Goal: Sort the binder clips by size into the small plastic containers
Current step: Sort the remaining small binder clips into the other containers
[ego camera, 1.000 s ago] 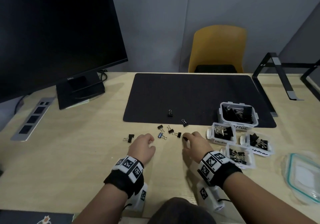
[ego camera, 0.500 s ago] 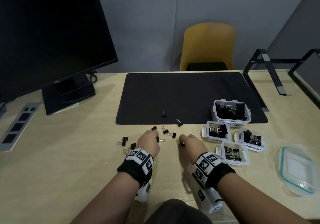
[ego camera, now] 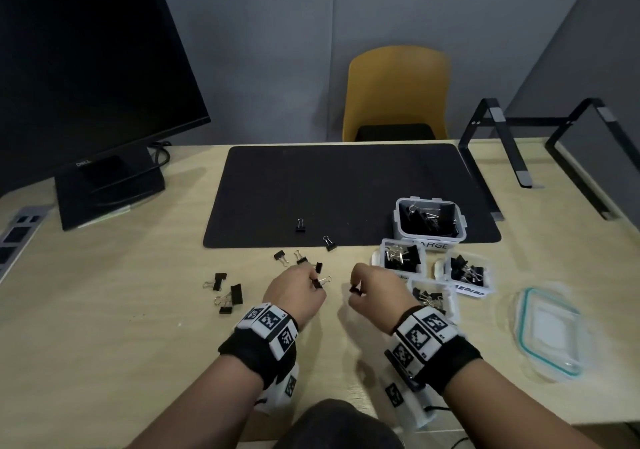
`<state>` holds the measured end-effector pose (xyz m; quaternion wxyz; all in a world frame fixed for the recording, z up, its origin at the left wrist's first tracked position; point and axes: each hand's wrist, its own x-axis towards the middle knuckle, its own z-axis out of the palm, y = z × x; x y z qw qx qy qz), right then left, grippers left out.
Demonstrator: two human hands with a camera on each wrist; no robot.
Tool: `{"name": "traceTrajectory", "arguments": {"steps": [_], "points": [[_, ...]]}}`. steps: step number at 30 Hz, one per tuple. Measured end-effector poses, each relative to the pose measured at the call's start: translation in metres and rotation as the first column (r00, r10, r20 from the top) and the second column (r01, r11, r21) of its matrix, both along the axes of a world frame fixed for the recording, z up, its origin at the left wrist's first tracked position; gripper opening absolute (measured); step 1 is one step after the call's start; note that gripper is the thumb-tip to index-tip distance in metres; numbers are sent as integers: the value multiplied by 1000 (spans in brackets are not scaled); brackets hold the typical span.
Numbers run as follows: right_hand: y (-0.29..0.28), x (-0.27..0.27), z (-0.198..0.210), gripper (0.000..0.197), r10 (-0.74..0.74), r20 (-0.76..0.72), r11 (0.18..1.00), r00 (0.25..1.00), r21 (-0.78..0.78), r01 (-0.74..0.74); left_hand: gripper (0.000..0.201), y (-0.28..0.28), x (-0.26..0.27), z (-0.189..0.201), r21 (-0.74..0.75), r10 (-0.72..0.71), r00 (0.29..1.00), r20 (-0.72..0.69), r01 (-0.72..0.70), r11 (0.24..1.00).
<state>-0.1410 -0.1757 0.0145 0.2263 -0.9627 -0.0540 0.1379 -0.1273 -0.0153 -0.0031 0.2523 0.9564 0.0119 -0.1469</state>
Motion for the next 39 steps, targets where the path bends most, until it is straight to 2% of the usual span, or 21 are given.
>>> {"name": "traceTrajectory", "arguments": {"steps": [3, 11, 17, 23, 28, 35, 39], "points": [[-30, -4, 15, 17, -38, 44, 999, 998, 32, 36, 16, -20, -7, 5, -35, -34, 999, -3, 34, 999], [-103, -18, 22, 11, -26, -7, 994, 1000, -105, 25, 19, -72, -19, 18, -112, -86, 995, 40, 90, 990], [-121, -26, 14, 21, -91, -20, 995, 996, -41, 90, 18, -110, -31, 17, -174, -146, 968, 206, 183, 968], [-127, -27, 14, 15, -152, -6, 988, 988, -5, 152, 28, -133, -31, 7, -198, -204, 953, 226, 250, 948], [-117, -20, 18, 16, -135, -2, 990, 991, 47, 135, 30, -113, -27, 4, -220, -123, 961, 249, 179, 959], [-67, -7, 16, 11, -31, -9, 991, 999, 128, 32, 27, -43, -23, -7, -116, 64, 980, 189, -43, 992], [-31, 3, 4, 27, 68, -67, 990, 995, 131, -59, 29, -5, -12, -15, -57, 188, 976, 107, -183, 981]]}}
